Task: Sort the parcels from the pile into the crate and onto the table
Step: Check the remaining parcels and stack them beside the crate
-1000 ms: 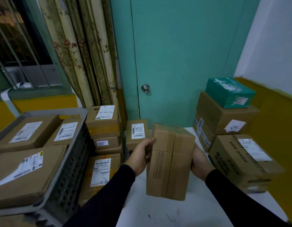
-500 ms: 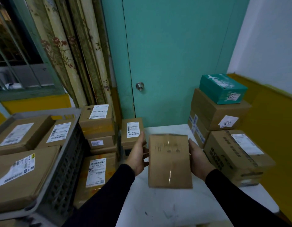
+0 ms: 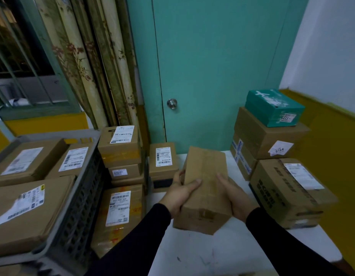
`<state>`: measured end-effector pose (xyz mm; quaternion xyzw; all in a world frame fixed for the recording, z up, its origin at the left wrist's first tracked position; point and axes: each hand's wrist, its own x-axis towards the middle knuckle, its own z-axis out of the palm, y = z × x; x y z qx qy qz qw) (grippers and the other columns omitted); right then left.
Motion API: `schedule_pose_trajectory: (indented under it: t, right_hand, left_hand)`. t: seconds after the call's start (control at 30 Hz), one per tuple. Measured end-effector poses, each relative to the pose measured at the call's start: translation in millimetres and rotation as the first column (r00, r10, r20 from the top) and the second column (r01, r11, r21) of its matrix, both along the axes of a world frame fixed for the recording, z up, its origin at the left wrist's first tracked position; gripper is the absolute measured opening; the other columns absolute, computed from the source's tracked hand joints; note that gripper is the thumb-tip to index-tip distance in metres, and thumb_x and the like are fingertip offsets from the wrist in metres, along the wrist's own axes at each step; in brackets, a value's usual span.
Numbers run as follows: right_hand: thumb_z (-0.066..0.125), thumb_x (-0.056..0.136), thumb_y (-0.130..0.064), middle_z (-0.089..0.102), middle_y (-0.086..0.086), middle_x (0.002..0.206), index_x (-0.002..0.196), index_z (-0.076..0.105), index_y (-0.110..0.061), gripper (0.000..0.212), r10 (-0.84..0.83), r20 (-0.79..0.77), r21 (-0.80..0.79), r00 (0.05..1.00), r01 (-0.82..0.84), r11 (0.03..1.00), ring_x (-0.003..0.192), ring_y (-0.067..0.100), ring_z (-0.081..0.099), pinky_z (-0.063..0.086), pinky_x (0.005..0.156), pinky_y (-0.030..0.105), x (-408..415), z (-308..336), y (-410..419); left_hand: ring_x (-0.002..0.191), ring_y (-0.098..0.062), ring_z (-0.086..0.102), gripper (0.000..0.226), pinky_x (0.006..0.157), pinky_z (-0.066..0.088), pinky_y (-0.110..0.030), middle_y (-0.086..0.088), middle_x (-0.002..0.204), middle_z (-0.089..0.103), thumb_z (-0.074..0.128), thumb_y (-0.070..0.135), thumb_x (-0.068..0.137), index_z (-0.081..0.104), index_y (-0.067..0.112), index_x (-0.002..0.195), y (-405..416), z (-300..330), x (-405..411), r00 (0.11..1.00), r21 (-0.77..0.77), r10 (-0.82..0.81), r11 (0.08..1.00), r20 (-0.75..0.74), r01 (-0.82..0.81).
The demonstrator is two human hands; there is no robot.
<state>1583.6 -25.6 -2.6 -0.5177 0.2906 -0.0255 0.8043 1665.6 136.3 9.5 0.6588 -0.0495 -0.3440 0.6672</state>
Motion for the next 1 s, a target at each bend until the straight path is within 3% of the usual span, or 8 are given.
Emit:
schedule_pose_trajectory:
  t: [0.13, 0.23, 0.33, 0.57, 0.73, 0.9, 1.0]
  right_hand:
    - [0.074, 0.089, -0.035, 0.063, -0.001, 0.127, 0.144, 0.038, -0.031, 0.066, -0.012, 0.058, -0.164, 0.998, 0.021, 0.986, 0.109, 0.022, 0.067, 0.058, 0.084, 0.038, 2, -1, 8]
    - [0.078, 0.087, -0.030, 0.064, -0.001, 0.128, 0.143, 0.041, -0.031, 0.067, -0.013, 0.088, -0.192, 0.996, 0.030, 0.981, 0.110, 0.021, 0.067, 0.058, 0.086, 0.038, 5, -1, 10]
    - [0.074, 0.091, -0.023, 0.064, 0.001, 0.128, 0.138, 0.044, -0.030, 0.057, -0.028, 0.103, -0.183, 0.994, 0.047, 0.982, 0.109, 0.021, 0.066, 0.057, 0.084, 0.036, 6, -2, 13]
    - [0.073, 0.092, -0.024, 0.065, -0.005, 0.117, 0.133, 0.045, -0.031, 0.050, -0.013, 0.101, -0.180, 0.995, 0.031, 0.983, 0.103, 0.018, 0.066, 0.055, 0.075, 0.032, 7, -3, 13]
    - [0.071, 0.093, -0.018, 0.064, -0.004, 0.117, 0.132, 0.045, -0.030, 0.048, -0.007, 0.109, -0.213, 0.994, 0.030, 0.977, 0.099, 0.014, 0.065, 0.054, 0.072, 0.028, 8, -5, 13]
    - [0.071, 0.094, -0.027, 0.064, -0.006, 0.113, 0.135, 0.043, -0.030, 0.049, 0.006, 0.060, -0.192, 0.998, 0.006, 0.981, 0.099, 0.017, 0.065, 0.054, 0.071, 0.031, 7, -6, 10]
    - [0.073, 0.090, -0.037, 0.065, 0.000, 0.121, 0.140, 0.043, -0.029, 0.059, 0.004, 0.026, -0.085, 1.000, -0.002, 0.996, 0.106, 0.024, 0.066, 0.056, 0.077, 0.039, 5, -9, 0]
  left_hand:
    - [0.111, -0.022, 0.063, 0.085, 0.100, 0.054, -0.046, 0.004, 0.125, 0.059, 0.076, 0.044, 0.087, 0.021, 0.031, 0.150, -1, 0, 1, 0.996, 0.087, 0.010, 0.996, 0.094, -0.018]
    - [0.111, -0.018, 0.062, 0.072, 0.095, 0.055, -0.038, 0.004, 0.124, 0.060, 0.070, 0.044, 0.093, 0.031, 0.028, 0.150, -1, 1, -3, 0.981, 0.134, -0.010, 0.991, 0.193, -0.016]
    - [0.112, -0.018, 0.061, 0.057, 0.099, 0.053, -0.041, 0.003, 0.124, 0.062, 0.065, 0.040, 0.097, 0.041, 0.029, 0.147, -2, 1, -2, 0.967, 0.175, -0.030, 0.984, 0.252, -0.015]
    - [0.094, -0.004, 0.058, 0.049, 0.073, 0.050, -0.023, 0.014, 0.109, 0.059, 0.064, 0.040, 0.097, 0.042, 0.031, 0.141, 1, 2, -4, 0.969, 0.183, -0.034, 0.983, 0.244, -0.012]
    - [0.104, -0.014, 0.055, 0.052, 0.090, 0.047, -0.033, 0.006, 0.119, 0.057, 0.062, 0.036, 0.099, 0.041, 0.027, 0.146, 0, 1, -3, 0.968, 0.216, -0.025, 0.976, 0.251, -0.031]
    - [0.098, -0.008, 0.061, 0.046, 0.080, 0.052, -0.029, 0.015, 0.109, 0.061, 0.060, 0.049, 0.098, 0.047, 0.034, 0.139, 5, 5, -2, 0.978, 0.192, -0.034, 0.981, 0.207, -0.006]
    - [0.111, -0.018, 0.065, 0.057, 0.103, 0.049, -0.044, 0.006, 0.122, 0.068, 0.047, 0.069, 0.094, 0.058, 0.032, 0.137, 10, 11, 5, 0.972, 0.192, 0.012, 0.980, 0.236, -0.059]
